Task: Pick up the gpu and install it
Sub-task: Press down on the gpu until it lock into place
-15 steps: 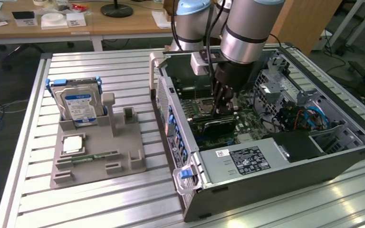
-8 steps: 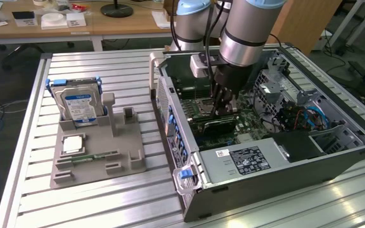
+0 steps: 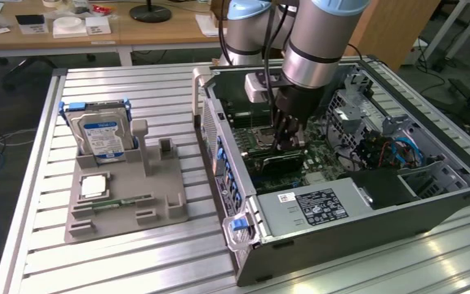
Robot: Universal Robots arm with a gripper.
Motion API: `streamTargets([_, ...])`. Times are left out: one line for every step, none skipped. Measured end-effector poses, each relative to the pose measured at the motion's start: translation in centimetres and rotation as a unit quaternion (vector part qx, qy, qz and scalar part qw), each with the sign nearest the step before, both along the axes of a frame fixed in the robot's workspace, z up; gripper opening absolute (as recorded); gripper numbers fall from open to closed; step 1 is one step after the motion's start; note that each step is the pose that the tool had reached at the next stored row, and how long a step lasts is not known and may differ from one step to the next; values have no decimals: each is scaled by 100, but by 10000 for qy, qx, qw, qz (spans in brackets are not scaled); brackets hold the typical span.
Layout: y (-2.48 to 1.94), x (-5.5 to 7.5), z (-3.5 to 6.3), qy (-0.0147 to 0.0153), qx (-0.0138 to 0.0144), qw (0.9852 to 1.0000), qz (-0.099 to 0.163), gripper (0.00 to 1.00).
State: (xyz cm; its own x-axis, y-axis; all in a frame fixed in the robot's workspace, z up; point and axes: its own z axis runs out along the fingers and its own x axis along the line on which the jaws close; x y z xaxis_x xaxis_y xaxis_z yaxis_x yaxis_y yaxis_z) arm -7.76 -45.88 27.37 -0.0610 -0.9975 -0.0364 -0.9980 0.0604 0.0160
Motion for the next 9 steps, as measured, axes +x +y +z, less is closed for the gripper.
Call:
streamTargets([0, 0, -10, 0, 0, 10000, 0, 11])
streamTargets([0, 0, -18, 0, 0, 10000, 0, 11])
streamTargets([0, 0, -21, 0, -1, 10000, 0, 11])
streamTargets([0, 0, -21, 0, -1, 10000, 0, 11])
streamTargets([0, 0, -20, 0, -1, 10000, 0, 11])
streamTargets([2, 0, -21, 0, 0, 10000, 0, 11])
streamTargets([7, 0, -22, 0, 0, 10000, 0, 11])
streamTargets([12, 1, -22, 0, 0, 10000, 0, 11])
streamTargets([13, 1, -23, 0, 0, 10000, 1, 11])
